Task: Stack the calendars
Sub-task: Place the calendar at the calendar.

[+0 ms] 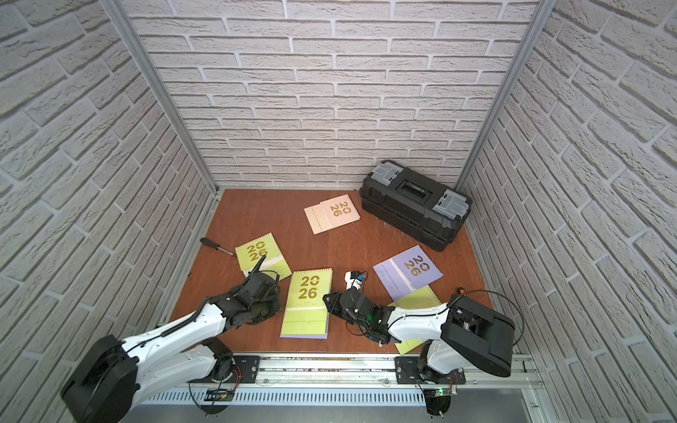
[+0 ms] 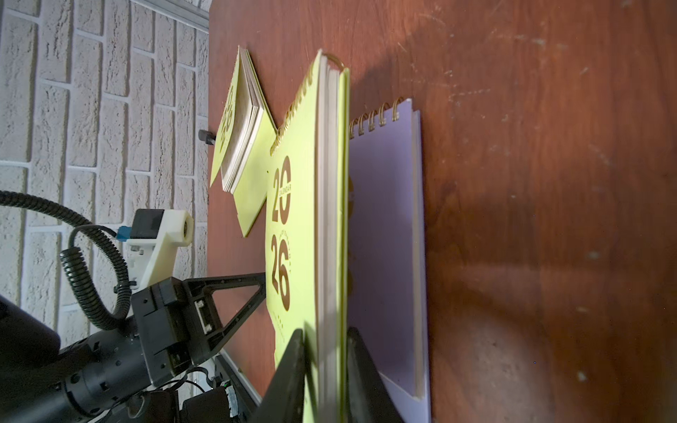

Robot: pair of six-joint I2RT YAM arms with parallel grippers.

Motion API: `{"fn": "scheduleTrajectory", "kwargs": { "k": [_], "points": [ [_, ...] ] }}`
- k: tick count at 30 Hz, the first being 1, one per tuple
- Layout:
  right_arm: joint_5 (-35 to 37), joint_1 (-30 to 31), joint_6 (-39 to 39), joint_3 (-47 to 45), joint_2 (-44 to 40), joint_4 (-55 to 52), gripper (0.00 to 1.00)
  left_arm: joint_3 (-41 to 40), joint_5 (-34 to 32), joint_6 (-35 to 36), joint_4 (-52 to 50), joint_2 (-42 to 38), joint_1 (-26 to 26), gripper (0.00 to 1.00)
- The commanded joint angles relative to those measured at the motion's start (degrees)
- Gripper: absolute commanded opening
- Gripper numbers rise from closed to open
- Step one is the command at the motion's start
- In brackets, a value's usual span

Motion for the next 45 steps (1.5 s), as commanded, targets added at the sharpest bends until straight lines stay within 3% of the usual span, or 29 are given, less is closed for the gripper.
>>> {"fn": "scheduleTrajectory", "kwargs": {
  "k": [1, 17, 21, 24, 34, 38, 45],
  "points": [
    [0.9, 0.5, -1.8, 2.0, -0.8, -1.5, 0.23, -1.0, -0.1, -0.9, 1.1, -0.1, 0.4, 0.00],
    [5.4, 0.5, -6.1, 7.6, -4.4, -19.4, 0.33, -1.0, 0.1, -0.8, 2.0, 0.9, 0.5, 0.00],
    [8.1, 0.3, -7.9, 12.5, -5.5, -31.9, 0.32, -0.7, 0.8, -0.3, 2.7, 2.5, 0.9, 0.00],
    [8.9, -1.1, -8.8, 15.6, -5.9, -40.7, 0.32, -0.1, 0.8, 0.0, 2.8, 3.1, 0.9, 0.00],
    [7.3, -9.1, -8.5, 13.9, -13.4, -52.8, 0.35, 4.6, -0.8, 2.0, -1.7, 2.1, 0.9, 0.00],
    [6.3, -14.2, -7.7, 10.9, -19.9, -56.3, 0.44, 8.6, -1.3, 3.4, -4.3, 1.6, 0.9, 0.00],
    [5.6, -25.6, -9.1, 8.5, -31.4, -64.0, 0.81, 17.1, -1.4, 5.7, -5.4, 6.6, -0.3, 0.00]
  ]
}}
